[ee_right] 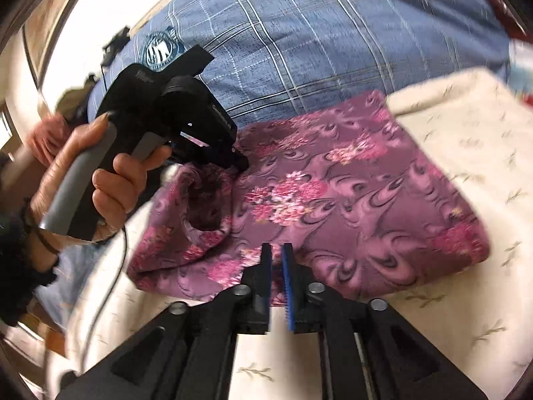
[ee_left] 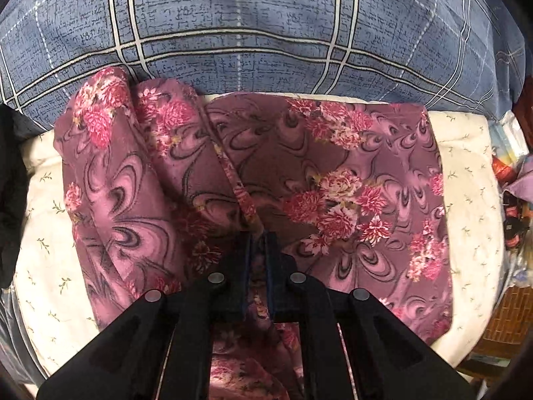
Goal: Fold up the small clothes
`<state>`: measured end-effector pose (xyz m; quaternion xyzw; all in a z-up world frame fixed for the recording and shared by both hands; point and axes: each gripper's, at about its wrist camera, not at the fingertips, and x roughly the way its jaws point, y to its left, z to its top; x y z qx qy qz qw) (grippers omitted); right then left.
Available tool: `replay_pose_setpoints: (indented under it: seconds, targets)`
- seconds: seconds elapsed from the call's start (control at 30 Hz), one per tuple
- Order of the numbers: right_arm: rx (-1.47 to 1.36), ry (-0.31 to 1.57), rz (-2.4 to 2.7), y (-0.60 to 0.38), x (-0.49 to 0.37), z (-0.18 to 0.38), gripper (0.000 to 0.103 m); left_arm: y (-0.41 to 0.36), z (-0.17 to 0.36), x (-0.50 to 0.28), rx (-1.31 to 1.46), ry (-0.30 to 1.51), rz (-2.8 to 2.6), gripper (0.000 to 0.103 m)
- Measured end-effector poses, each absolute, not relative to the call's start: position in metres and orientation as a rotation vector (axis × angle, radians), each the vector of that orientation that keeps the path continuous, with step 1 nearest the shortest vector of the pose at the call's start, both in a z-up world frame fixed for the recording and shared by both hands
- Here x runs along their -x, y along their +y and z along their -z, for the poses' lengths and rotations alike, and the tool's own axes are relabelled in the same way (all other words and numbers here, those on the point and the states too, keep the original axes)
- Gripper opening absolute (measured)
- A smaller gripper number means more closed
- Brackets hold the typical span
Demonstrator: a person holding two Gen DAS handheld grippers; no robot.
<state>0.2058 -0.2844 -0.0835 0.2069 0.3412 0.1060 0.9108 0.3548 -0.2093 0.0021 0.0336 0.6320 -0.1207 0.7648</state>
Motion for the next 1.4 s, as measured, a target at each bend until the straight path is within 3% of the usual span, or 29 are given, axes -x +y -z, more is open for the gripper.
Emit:
replay_pose_setpoints:
  seconds: [0.07,0.13,0.3,0.37,0.4,0.5,0.53,0.57,0.63,0.83,1.27,1.3,1.37,1.4]
  targets:
    - [-0.462,0.690,-0.270,-0.282,-0.209,0.081,0.052,-0.205,-0.006,-0.359,-0.085,1.402,0.278,0.009]
    - [-0.483,0.672,-0.330,-0.273,-0.215,0.079,0.068,-0.199,-0.012,-0.366,-0.101,1.435,0.297,0.018]
    - [-0.438,0.718,-0.361,-0.245,-0.242,0.084,0.070,-0.186,-0.033,-0.380,-0.086,1.429,0.310,0.051]
    - [-0.444,0.732,-0.368,-0.239,-0.252,0.087,0.070,-0.185,-0.039,-0.386,-0.090,1.422,0.305,0.074]
    - [-0.448,0.734,-0.368,-0.237,-0.255,0.088,0.070,-0.187,-0.039,-0.390,-0.124,1.423,0.288,0.075]
    - [-0.452,0.717,-0.410,-0.228,-0.263,0.085,0.064,-0.193,-0.038,-0.395,-0.232,1.433,0.236,0.075]
    - [-0.453,0.718,-0.418,-0.226,-0.264,0.085,0.056,-0.195,-0.040,-0.397,-0.271,1.429,0.218,0.075]
    - [-0.454,0.722,-0.433,-0.223,-0.266,0.086,0.039,-0.197,-0.042,-0.397,-0.294,1.418,0.209,0.075]
    - [-0.450,0.741,-0.462,-0.219,-0.272,0.089,0.019,-0.198,-0.050,-0.398,-0.334,1.391,0.194,0.075]
    - [-0.402,0.721,-0.475,-0.206,-0.267,0.088,0.019,-0.201,-0.059,-0.401,-0.430,1.389,0.149,0.076]
    - [-0.424,0.756,-0.467,-0.205,-0.275,0.097,0.023,-0.220,-0.010,-0.390,-0.545,1.486,0.133,0.075]
    - [-0.422,0.756,-0.465,-0.205,-0.276,0.097,0.023,-0.217,-0.011,-0.390,-0.529,1.478,0.127,0.072]
    - [-0.415,0.744,-0.458,-0.203,-0.276,0.095,0.015,-0.204,-0.017,-0.392,-0.463,1.441,0.108,0.024]
    - [-0.414,0.725,-0.455,-0.204,-0.274,0.093,0.013,-0.197,-0.022,-0.393,-0.423,1.435,0.102,0.016]
